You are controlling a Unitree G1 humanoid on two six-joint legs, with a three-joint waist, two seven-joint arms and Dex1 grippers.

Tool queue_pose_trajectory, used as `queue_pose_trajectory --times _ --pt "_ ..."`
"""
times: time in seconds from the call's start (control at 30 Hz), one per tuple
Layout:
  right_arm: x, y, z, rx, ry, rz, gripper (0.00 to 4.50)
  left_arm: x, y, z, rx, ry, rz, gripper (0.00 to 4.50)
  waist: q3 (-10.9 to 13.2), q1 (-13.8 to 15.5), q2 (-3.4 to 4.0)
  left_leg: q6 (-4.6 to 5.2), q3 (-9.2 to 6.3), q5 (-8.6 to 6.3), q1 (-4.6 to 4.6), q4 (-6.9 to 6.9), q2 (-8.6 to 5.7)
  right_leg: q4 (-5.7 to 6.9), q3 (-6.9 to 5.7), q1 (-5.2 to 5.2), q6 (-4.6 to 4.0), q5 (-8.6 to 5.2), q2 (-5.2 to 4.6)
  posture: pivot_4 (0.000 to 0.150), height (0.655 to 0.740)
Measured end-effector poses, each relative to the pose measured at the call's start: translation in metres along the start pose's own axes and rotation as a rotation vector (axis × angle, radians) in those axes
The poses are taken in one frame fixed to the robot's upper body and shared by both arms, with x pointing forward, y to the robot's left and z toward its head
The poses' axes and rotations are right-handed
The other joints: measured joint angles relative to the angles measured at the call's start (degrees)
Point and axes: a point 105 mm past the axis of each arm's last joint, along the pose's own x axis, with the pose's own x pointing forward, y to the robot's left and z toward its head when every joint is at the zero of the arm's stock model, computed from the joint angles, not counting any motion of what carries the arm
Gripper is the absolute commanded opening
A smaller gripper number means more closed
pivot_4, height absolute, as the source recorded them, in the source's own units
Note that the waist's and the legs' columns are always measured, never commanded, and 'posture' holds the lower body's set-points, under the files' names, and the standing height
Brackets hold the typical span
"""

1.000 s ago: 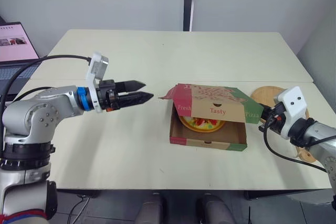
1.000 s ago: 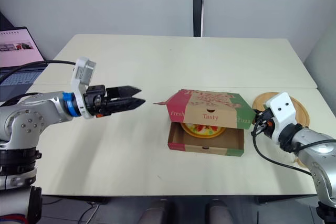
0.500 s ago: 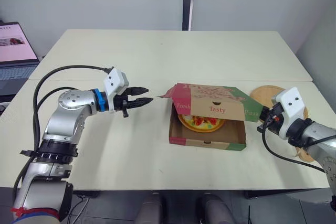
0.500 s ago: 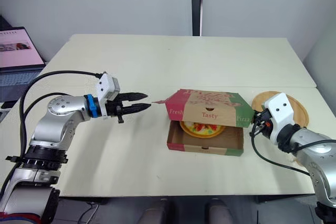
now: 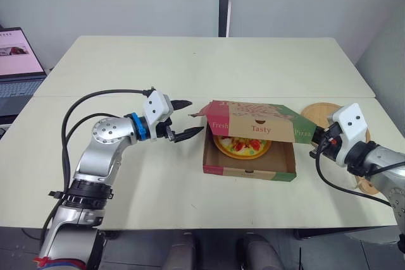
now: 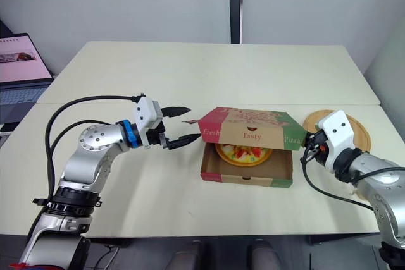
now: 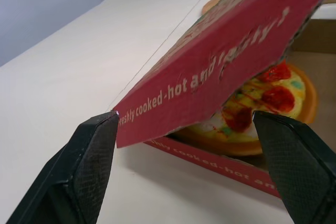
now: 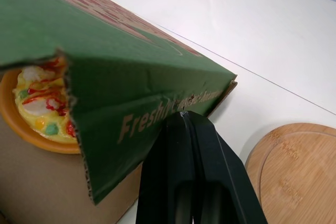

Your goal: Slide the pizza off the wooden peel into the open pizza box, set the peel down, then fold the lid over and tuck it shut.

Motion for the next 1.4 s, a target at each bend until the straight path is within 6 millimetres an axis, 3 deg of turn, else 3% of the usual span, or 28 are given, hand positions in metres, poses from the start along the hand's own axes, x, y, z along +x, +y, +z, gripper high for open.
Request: queue_pose_trajectory --times 0.4,0.53,0.6,0.73,0.87,1.23,1.33,1.4 --pt "0.005 -0.002 0.007 0.018 -0.037 -0.01 0.0 0.02 0.021 0.008 -0.021 -0.026 0.107 0.03 0.0 -0.1 -0.01 0.0 -0.01 0.0 0.01 0.02 0.0 0.01 0.0 0.0 0.01 0.01 0.05 0.15 0.74" --pt "0.005 -0.006 0.012 0.013 -0.054 -0.039 0.0 0.026 0.025 0.014 -0.052 -0.025 0.105 0.03 0.0 0.0 -0.01 0.0 -0.03 0.0 0.0 0.02 -0.01 0.01 -0.02 0.01 0.01 0.0 0.05 0.15 0.74" --pt "0.003 -0.01 0.009 0.002 -0.037 -0.056 0.38 0.031 0.027 0.017 -0.088 -0.027 0.11 0.0 0.0 0.0 -0.02 0.0 -0.02 0.0 -0.01 0.03 -0.02 0.01 -0.02 0.0 0.01 0.0 0.05 0.15 0.74" --pt "-0.011 -0.018 -0.001 -0.005 0.011 -0.074 1.63 0.04 0.035 0.027 -0.169 -0.033 0.125 0.0 0.0 0.2 -0.03 0.0 -0.03 0.0 -0.02 0.05 -0.05 -0.01 -0.03 0.03 0.02 0.01 0.05 0.15 0.74" --pt "-0.008 -0.013 0.002 0.034 -0.018 -0.079 3.03 0.043 0.044 0.03 -0.231 -0.031 0.149 0.0 0.0 -0.4 -0.03 0.0 -0.04 0.0 0.03 0.03 0.02 0.04 0.03 0.02 0.02 0.01 0.13 0.15 0.74" --pt "0.033 -0.023 0.033 0.124 -0.126 -0.197 3.03 0.047 0.049 0.029 -0.294 -0.026 0.148 0.0 0.0 -0.1 -0.02 -0.02 -0.04 0.01 0.0 0.04 -0.04 0.04 0.03 -0.02 0.02 0.01 0.09 0.15 0.74" --pt "0.038 -0.03 0.038 0.129 -0.136 -0.233 2.4 0.047 0.048 0.027 -0.319 -0.019 0.148 0.0 0.0 -0.1 -0.02 -0.02 -0.05 0.01 -0.01 0.02 -0.03 0.04 0.03 -0.03 0.02 0.01 0.09 0.15 0.74" --pt "0.04 -0.033 0.041 0.129 -0.139 -0.247 1.73 0.048 0.048 0.027 -0.353 -0.021 0.154 0.0 0.0 -0.1 -0.02 -0.02 -0.04 0.01 -0.01 0.03 -0.04 0.04 0.03 -0.03 0.02 0.01 0.09 0.15 0.74"
